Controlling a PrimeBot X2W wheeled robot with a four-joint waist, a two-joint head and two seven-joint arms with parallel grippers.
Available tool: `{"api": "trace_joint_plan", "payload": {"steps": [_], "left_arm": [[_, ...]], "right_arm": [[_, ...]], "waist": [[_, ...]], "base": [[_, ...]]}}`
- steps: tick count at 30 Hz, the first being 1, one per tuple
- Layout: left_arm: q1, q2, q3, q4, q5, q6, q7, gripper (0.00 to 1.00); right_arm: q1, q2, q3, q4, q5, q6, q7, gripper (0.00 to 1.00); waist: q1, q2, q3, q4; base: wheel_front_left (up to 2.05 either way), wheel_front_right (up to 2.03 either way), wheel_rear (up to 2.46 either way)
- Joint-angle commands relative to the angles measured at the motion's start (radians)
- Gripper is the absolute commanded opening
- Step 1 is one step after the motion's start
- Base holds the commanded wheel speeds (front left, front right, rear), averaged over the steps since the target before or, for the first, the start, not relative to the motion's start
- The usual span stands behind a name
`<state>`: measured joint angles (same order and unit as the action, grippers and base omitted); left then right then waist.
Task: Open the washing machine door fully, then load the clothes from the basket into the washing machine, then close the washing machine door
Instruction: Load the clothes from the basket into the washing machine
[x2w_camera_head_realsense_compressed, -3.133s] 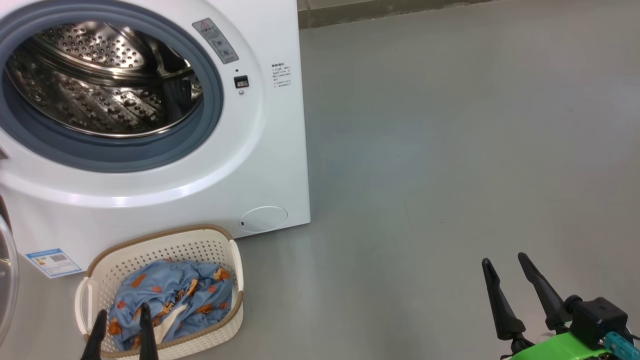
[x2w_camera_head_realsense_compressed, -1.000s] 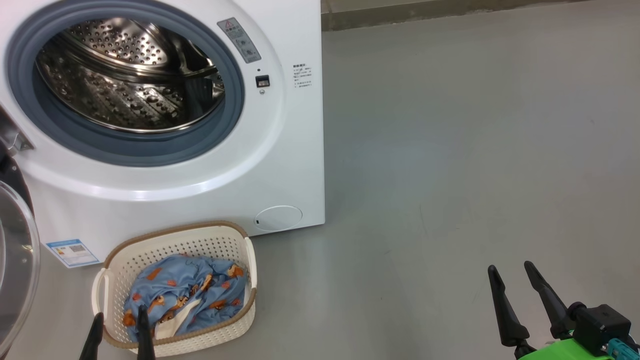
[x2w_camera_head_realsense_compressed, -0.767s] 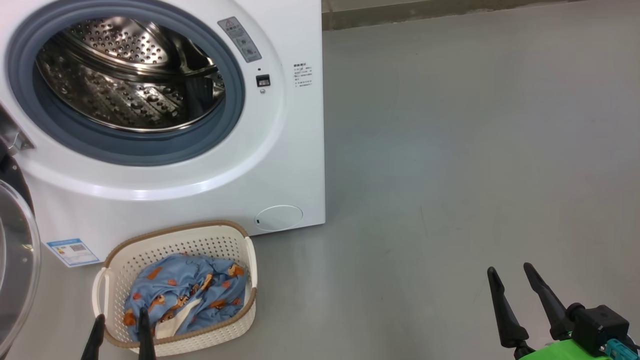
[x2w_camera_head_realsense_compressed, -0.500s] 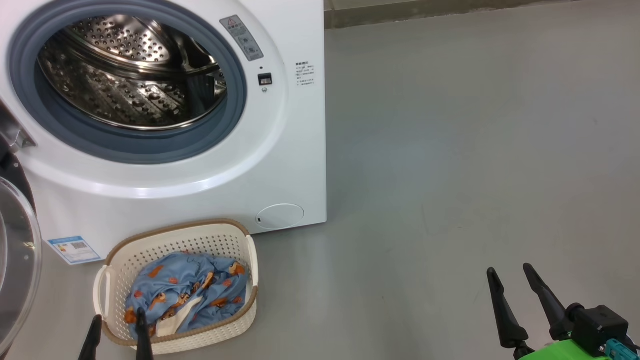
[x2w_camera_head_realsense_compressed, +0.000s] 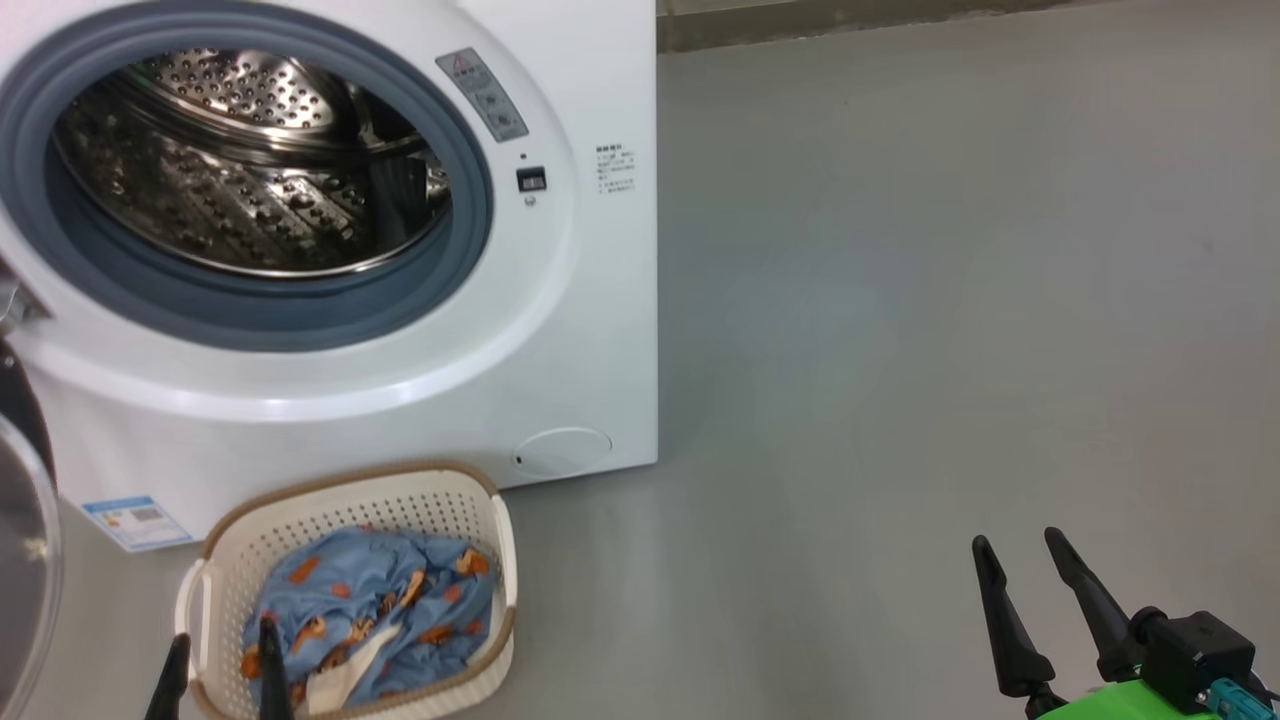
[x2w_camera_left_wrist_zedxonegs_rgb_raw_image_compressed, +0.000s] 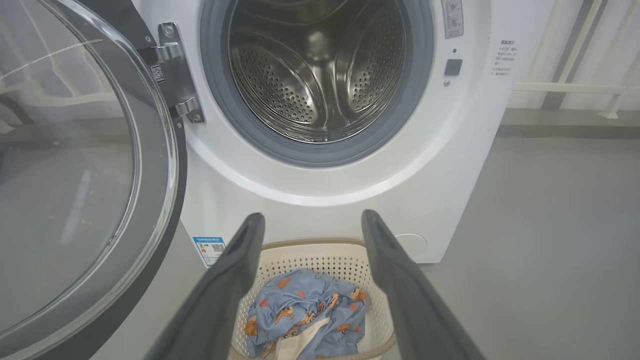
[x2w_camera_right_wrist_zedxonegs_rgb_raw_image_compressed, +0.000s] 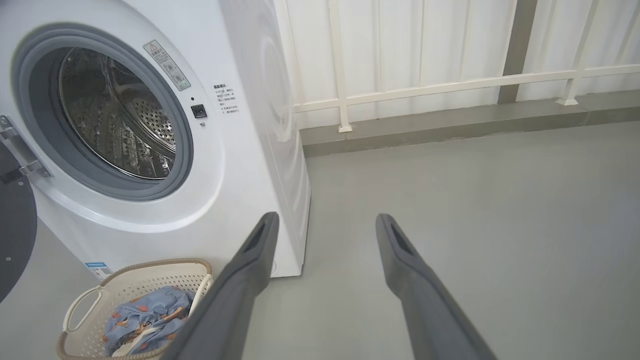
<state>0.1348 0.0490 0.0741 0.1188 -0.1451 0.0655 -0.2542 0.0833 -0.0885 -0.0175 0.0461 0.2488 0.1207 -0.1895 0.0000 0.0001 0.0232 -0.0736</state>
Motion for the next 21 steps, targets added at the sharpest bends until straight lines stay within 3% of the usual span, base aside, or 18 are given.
{"api": "trace_joint_plan", "payload": {"steps": [1,11,21], "left_arm": [[-0.054,0.013,0.037,-0.018,-0.001,-0.001,-0.008,1.00],[-0.055,0.009,0.045,-0.062,0.018,0.024,-0.008,1.00],[-0.051,0.006,0.035,-0.065,0.006,0.016,-0.008,1.00]], "right_arm": [[-0.017,-0.005,0.022,-0.025,-0.002,0.010,-0.003,1.00],[-0.027,-0.007,0.019,-0.017,0.008,0.010,-0.009,1.00],[-0.040,-0.008,0.019,-0.011,0.006,0.010,-0.017,1.00]], "waist": [[0.0000,-0.0001,0.002,0.002],[0.0000,-0.0001,0.027,0.005],[0.0000,-0.0001,0.047,0.002]], "base": [[1.96,-1.96,0.00],[1.67,-1.67,0.00],[0.38,-0.38,0.00]]}}
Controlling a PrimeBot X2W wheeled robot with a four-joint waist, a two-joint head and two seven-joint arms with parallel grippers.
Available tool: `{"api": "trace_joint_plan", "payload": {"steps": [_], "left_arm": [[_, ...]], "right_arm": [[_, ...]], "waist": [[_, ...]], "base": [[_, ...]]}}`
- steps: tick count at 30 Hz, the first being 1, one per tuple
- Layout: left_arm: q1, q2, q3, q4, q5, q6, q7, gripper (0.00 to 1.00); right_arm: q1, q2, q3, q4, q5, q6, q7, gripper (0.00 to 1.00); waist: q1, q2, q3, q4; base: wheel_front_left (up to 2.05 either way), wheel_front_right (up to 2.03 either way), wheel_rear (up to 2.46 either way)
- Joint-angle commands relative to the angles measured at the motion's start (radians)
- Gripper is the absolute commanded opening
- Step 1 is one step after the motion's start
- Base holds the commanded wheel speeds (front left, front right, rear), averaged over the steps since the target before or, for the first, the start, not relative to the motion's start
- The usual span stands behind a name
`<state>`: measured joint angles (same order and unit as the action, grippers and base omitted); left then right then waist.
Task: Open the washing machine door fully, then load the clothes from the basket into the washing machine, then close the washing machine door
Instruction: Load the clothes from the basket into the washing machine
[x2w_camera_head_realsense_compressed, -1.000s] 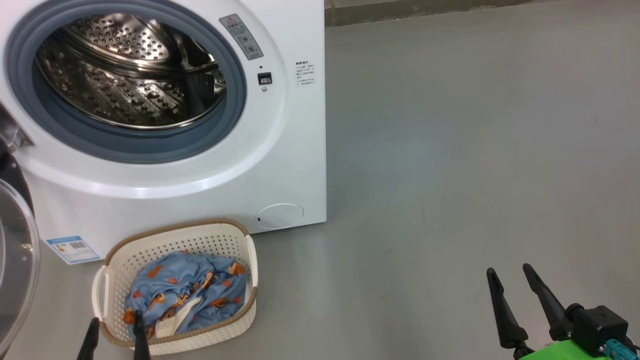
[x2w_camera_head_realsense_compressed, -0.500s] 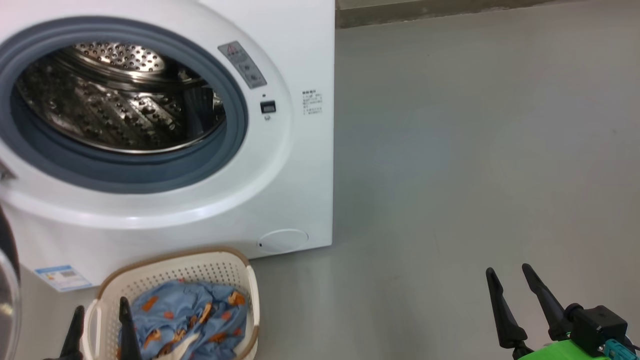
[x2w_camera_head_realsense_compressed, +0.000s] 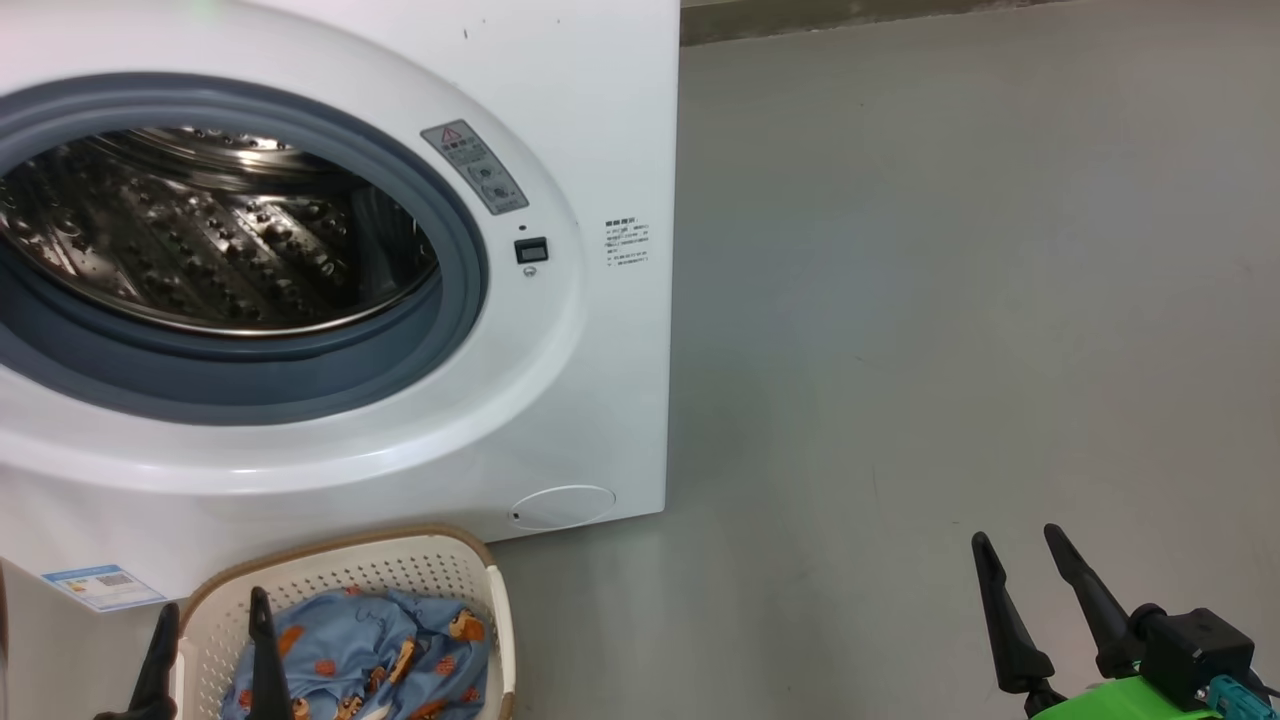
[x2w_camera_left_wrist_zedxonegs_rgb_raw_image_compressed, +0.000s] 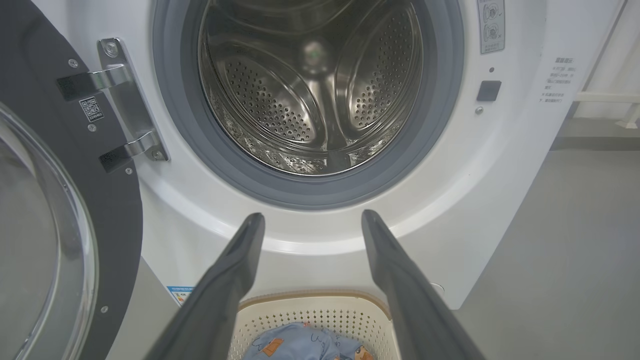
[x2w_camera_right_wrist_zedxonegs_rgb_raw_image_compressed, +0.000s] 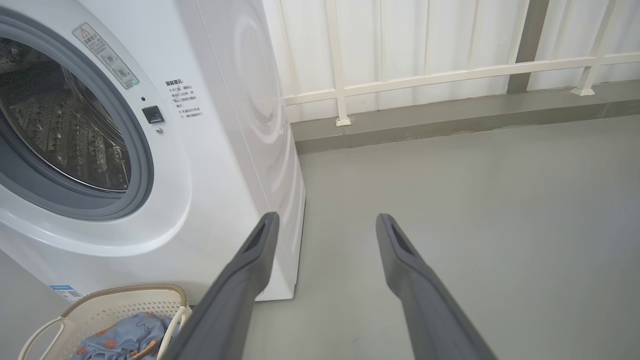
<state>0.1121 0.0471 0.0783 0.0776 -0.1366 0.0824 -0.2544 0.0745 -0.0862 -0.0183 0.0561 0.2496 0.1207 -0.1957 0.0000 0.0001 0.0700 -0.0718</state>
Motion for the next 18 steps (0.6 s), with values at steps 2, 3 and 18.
{"api": "trace_joint_plan", "payload": {"steps": [2,3,18], "left_arm": [[-0.028,0.007,0.030,-0.022,-0.003,-0.002,-0.007,1.00],[-0.028,0.007,0.029,-0.022,-0.002,-0.002,-0.007,1.00],[-0.033,0.005,0.023,-0.011,-0.006,-0.009,-0.007,1.00]], "right_arm": [[-0.033,-0.009,0.020,-0.017,0.005,0.010,-0.013,1.00],[-0.033,-0.009,0.020,-0.015,0.005,0.010,-0.014,1.00],[-0.035,-0.009,0.017,-0.001,0.009,0.010,-0.019,1.00]], "waist": [[0.0000,-0.0001,0.002,0.001],[0.0000,-0.0001,0.002,0.001],[0.0000,-0.0001,0.012,0.001]], "base": [[0.00,0.00,0.00],[0.00,0.00,0.00],[0.00,0.00,0.00]]}}
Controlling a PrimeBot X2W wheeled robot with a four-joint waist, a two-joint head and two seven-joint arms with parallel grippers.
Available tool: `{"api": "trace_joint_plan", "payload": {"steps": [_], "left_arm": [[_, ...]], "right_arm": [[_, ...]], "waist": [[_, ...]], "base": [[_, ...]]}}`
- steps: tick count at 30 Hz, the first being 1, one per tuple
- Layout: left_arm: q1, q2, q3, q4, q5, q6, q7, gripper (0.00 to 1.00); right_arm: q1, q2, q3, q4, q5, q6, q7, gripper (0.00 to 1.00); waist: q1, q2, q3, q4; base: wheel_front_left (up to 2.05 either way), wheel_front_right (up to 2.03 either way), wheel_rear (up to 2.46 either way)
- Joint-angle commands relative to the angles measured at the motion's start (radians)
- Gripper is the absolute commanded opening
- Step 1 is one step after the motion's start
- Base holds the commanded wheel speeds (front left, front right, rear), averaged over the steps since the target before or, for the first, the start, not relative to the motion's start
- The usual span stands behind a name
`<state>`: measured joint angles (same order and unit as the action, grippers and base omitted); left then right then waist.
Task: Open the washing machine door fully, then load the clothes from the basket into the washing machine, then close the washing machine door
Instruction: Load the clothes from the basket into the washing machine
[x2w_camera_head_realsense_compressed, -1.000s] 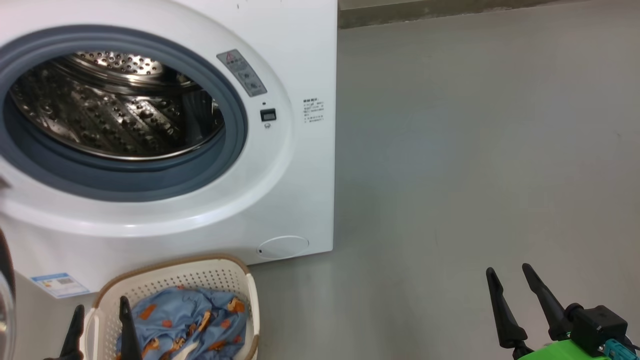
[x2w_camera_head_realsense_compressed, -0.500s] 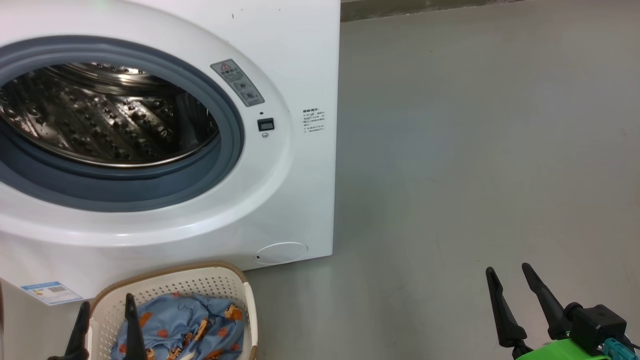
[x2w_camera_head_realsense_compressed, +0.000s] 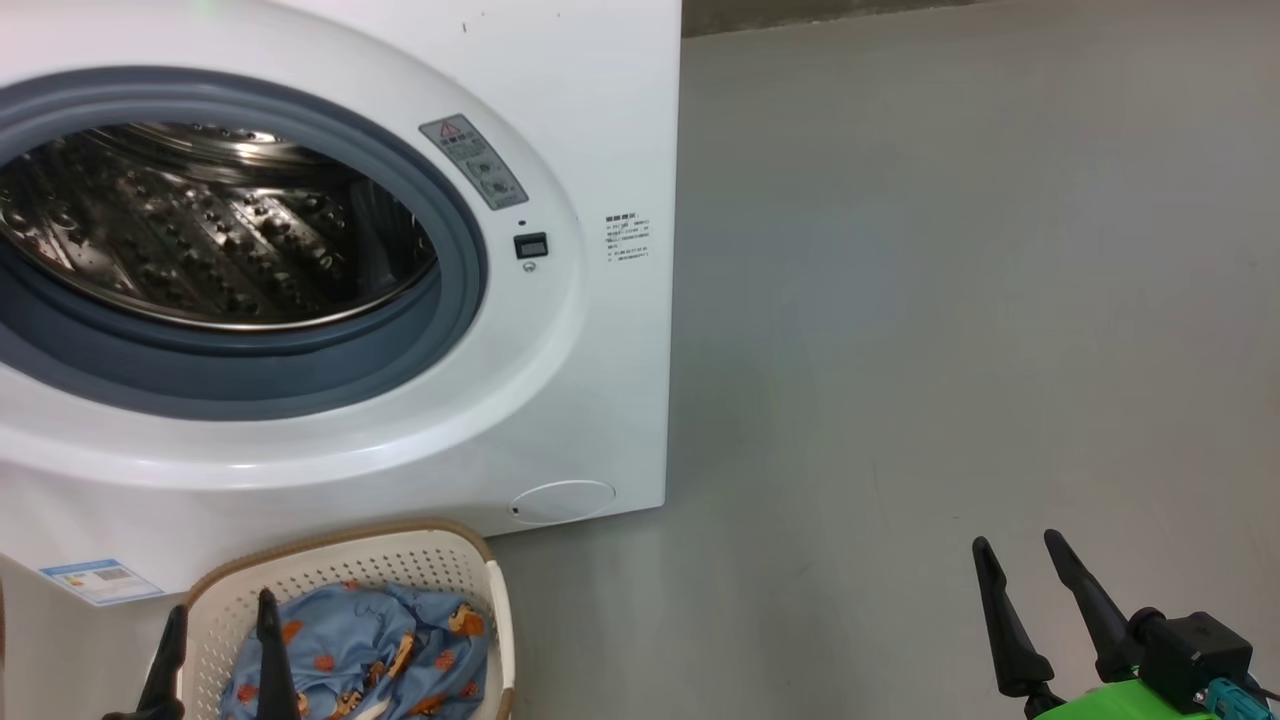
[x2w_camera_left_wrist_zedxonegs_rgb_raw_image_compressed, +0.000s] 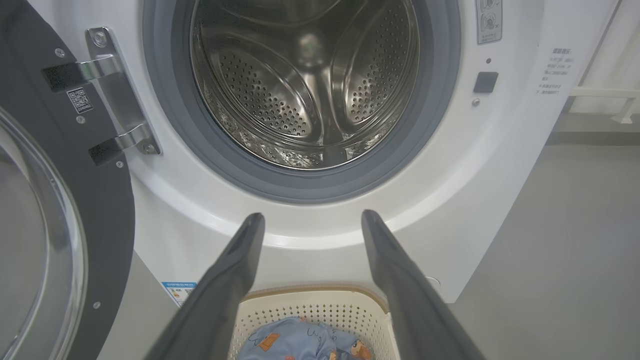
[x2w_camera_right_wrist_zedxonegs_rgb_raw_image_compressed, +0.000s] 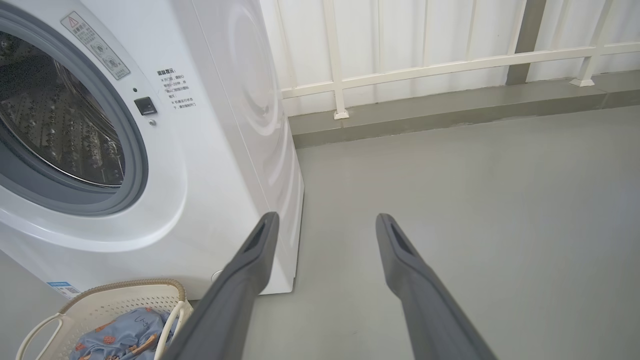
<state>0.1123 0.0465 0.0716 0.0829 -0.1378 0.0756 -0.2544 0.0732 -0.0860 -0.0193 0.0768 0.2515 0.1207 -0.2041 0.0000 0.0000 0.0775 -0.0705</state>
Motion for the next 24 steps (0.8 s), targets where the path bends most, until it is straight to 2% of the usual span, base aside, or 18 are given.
{"api": "trace_joint_plan", "payload": {"steps": [1,10,24], "left_arm": [[-0.034,0.006,0.030,-0.015,-0.004,-0.004,-0.007,1.00],[-0.060,0.008,0.024,0.002,0.000,-0.010,-0.007,1.00],[-0.211,0.036,0.044,0.059,-0.007,-0.024,-0.007,1.00]], "right_arm": [[-0.032,-0.008,0.018,-0.022,0.008,0.010,-0.011,1.00],[-0.035,-0.007,0.018,-0.021,0.006,0.010,-0.020,1.00],[-0.108,0.003,0.039,-0.002,0.013,0.010,-0.044,1.00]], "waist": [[0.0000,0.0000,0.008,0.000],[0.0000,0.0000,0.074,0.004],[0.0000,0.0000,0.290,-0.008]], "base": [[0.00,0.00,0.00],[0.00,0.00,0.00],[0.00,0.00,0.00]]}}
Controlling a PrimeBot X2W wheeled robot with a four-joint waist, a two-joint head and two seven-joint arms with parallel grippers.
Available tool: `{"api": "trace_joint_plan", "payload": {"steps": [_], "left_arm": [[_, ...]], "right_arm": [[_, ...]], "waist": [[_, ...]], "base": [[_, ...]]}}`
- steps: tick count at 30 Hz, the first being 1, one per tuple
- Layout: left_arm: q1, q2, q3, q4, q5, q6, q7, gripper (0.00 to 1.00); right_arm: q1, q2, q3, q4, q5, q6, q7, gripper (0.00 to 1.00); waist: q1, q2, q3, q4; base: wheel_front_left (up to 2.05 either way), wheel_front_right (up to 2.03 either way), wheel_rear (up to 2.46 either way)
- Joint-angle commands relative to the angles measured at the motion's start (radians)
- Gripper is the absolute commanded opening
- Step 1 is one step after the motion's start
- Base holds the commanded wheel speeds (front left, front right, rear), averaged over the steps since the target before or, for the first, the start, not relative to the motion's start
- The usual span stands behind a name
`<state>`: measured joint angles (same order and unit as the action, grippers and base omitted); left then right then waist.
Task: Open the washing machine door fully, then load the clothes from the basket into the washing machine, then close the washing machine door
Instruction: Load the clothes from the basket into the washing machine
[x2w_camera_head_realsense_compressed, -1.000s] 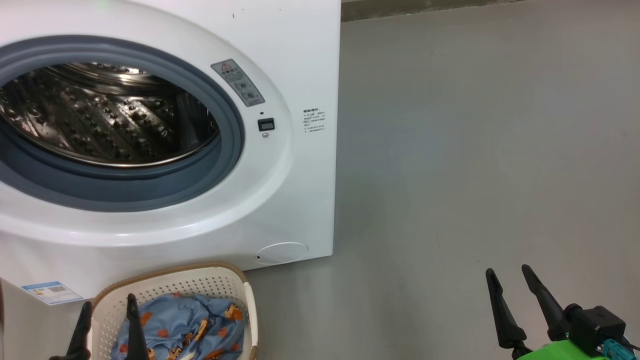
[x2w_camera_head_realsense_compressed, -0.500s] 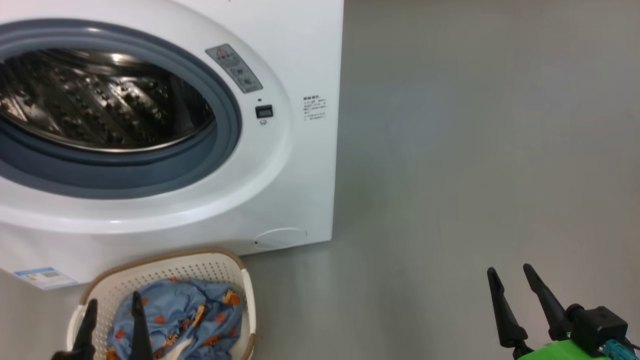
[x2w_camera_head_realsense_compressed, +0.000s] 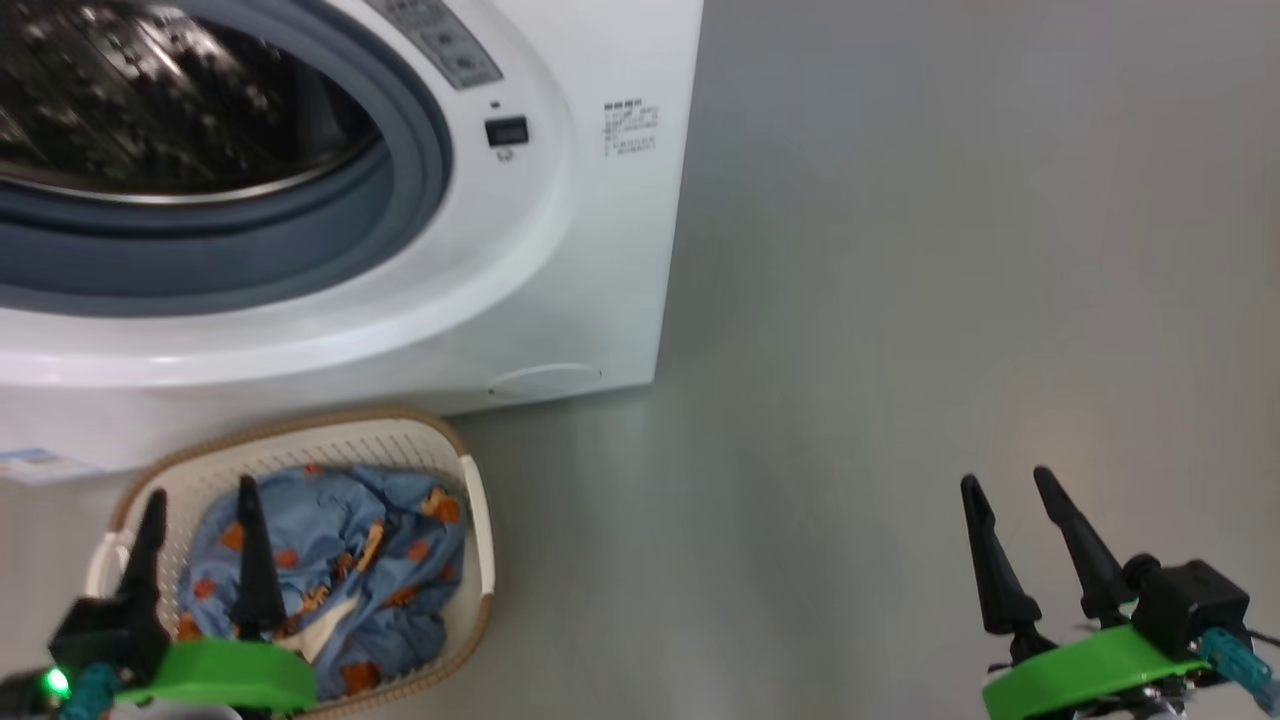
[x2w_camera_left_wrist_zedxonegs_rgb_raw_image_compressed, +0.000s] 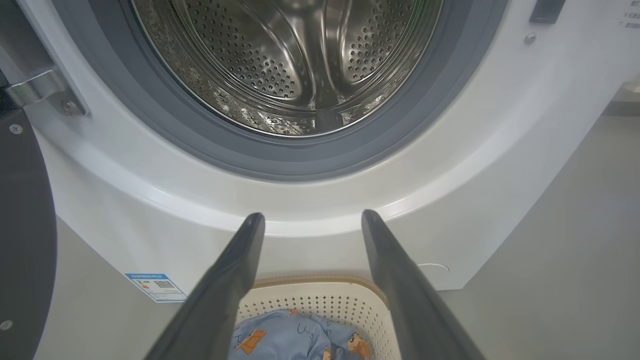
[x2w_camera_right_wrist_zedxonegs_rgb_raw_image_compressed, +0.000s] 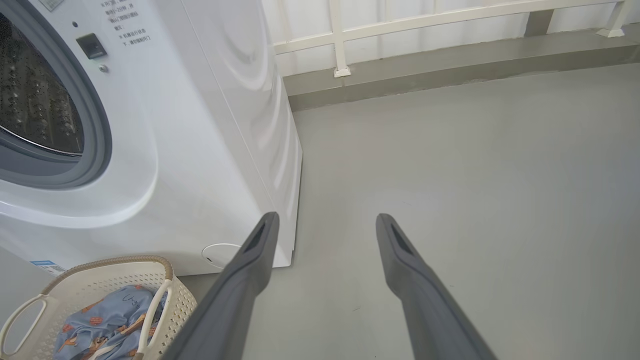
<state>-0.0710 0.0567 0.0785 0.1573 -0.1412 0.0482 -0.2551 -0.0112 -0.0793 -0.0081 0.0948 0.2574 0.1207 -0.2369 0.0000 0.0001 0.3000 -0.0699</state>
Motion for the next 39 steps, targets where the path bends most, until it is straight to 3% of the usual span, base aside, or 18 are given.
{"api": "trace_joint_plan", "payload": {"steps": [1,16,26,39], "left_arm": [[-0.041,0.029,0.041,-0.011,-0.005,0.002,-0.007,1.00],[-0.226,0.128,0.062,0.177,-0.009,-0.018,0.024,1.00],[-0.329,0.215,0.057,0.292,-0.003,-0.040,0.109,1.00],[-0.403,0.311,0.017,0.463,0.047,-0.026,0.241,1.00]], "right_arm": [[-0.031,-0.003,0.028,-0.019,0.009,0.010,-0.012,1.00],[-0.136,0.013,0.063,0.005,0.017,0.010,-0.024,1.00],[-0.186,0.023,0.082,-0.001,0.035,0.010,-0.025,1.00],[-0.235,0.029,0.107,-0.007,0.059,0.010,-0.025,1.00]], "waist": [[0.0000,-0.0001,0.082,-0.010],[0.0000,-0.0001,0.280,-0.053],[0.0000,-0.0001,0.391,-0.092],[0.0000,-0.0001,0.477,-0.123]], "base": [[0.00,0.00,0.00],[0.00,0.00,0.00],[0.00,0.00,0.00],[0.00,0.00,0.00]]}}
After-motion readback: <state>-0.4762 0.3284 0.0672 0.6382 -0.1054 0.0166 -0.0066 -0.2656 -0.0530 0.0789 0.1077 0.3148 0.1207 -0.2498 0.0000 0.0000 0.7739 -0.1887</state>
